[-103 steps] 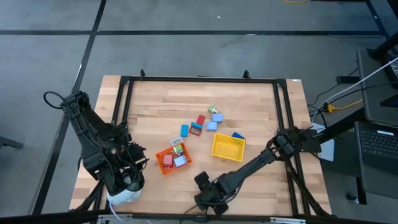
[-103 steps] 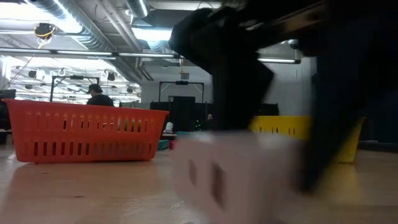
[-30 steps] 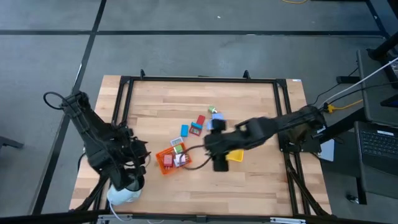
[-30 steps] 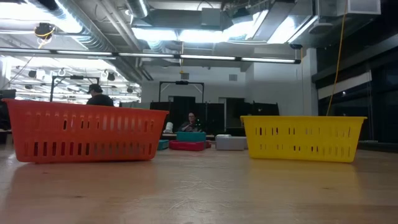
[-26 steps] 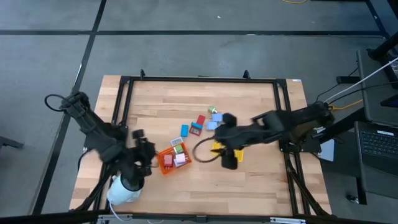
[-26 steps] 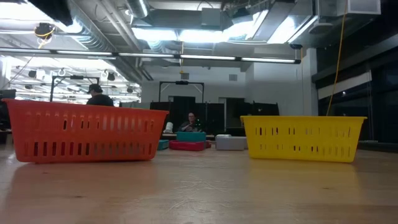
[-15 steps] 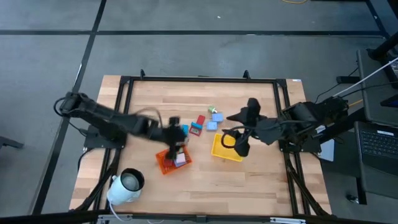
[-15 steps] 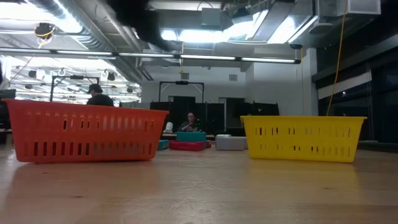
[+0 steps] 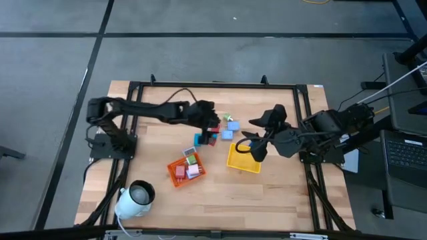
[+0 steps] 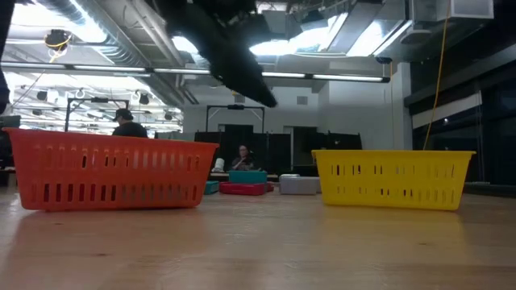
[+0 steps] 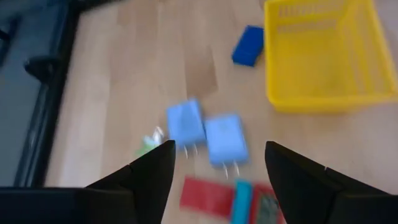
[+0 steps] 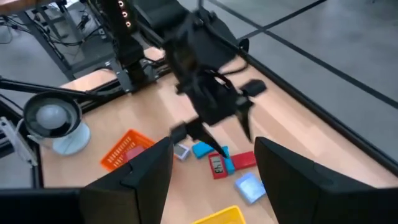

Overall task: Pick & Place Office items
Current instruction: Put the bottom light violet charger adapter into the orange bin

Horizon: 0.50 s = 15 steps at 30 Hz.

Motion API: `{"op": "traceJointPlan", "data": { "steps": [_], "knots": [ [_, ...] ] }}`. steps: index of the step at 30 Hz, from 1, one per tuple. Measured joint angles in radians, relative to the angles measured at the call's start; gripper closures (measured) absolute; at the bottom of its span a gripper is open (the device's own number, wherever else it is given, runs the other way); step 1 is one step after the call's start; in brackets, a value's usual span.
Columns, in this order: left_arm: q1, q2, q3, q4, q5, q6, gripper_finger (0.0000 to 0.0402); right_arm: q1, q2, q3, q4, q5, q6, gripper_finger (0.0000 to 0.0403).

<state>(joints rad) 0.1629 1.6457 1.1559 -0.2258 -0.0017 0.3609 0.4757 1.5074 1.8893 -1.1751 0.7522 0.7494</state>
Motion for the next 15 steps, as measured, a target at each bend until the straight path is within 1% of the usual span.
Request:
{"op": "traceJointPlan", "data": {
  "steps": [3,6,9,15],
  "knots": [
    [-0.014,0.07,0.001,0.095,-0.021,-0.004,0.015,0.013,0.0,0.0,-0.002,-0.001,0.025,0.0173],
    [-0.027,0.129,0.001,0.12,-0.056,-0.011,0.0146,0.026,-0.001,0.0,-0.016,0.0,0.057,0.0173],
    [-0.026,0.174,0.001,0.126,-0.055,-0.051,0.0146,0.041,-0.004,0.0,-0.032,0.0,0.087,0.0173],
    [-0.032,0.26,0.003,0.215,-0.054,-0.081,0.0146,0.058,-0.004,0.0,-0.049,0.011,0.107,0.0173]
  ]
}}
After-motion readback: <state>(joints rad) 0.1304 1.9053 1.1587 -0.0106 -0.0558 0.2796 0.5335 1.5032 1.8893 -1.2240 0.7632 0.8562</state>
